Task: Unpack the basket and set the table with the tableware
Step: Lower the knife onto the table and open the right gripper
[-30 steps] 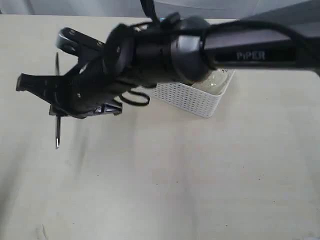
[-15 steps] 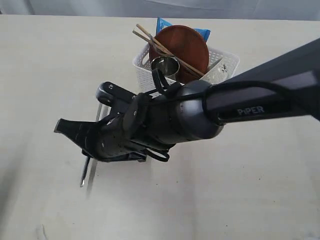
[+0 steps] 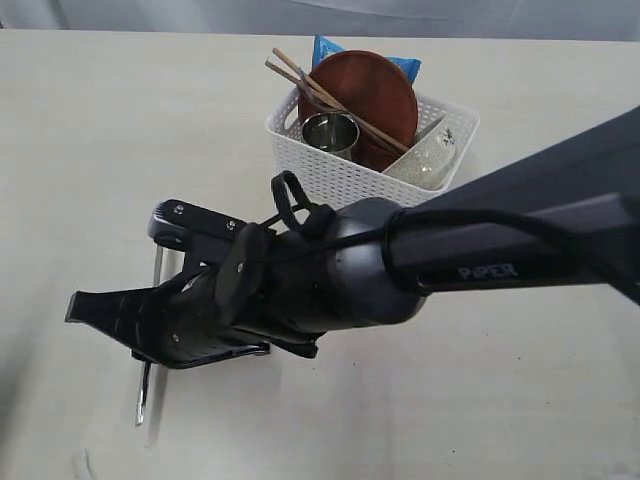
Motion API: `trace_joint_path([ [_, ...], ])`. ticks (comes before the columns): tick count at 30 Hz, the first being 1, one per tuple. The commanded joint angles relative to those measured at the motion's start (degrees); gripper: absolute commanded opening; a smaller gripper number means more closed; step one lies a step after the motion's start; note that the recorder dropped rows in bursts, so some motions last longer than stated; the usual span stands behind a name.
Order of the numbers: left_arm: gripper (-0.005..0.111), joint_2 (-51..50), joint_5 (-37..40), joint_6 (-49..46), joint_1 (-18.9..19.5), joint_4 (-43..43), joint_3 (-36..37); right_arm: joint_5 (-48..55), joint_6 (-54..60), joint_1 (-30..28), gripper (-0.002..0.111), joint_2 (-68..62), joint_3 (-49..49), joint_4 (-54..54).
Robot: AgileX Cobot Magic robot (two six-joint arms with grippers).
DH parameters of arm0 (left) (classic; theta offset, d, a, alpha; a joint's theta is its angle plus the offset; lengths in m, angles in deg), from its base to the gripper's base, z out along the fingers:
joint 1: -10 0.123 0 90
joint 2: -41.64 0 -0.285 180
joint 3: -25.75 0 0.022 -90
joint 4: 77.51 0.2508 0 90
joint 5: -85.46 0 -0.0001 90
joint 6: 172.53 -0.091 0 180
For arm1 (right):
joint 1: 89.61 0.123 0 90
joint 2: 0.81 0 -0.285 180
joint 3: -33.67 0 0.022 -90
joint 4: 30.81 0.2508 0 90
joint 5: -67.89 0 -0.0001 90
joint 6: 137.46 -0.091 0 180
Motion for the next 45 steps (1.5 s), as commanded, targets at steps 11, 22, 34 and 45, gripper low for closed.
trace_joint_path([
  [11, 0.000, 0.1, -0.5, 0.1, -0.4, -0.1, 0.1, -4.5, -5.6, 0.4, 0.000, 0.0, 0.2, 1.1],
  [22, 0.000, 0.1, -0.5, 0.1, -0.4, -0.1, 0.1, -4.0, -5.6, 0.1, 0.004, 0.0, 0.2, 1.1],
  [34, 0.000, 0.1, -0.5, 0.1, -0.4, -0.1, 0.1, -1.7, -3.5, -0.1, 0.035, -3.1, -1.9, 0.9],
  [45, 0.000, 0.1, -0.5, 0.1, -0.4, -0.1, 0.1, 7.1, 1.9, -8.5, 0.035, 4.6, -3.9, -12.3],
])
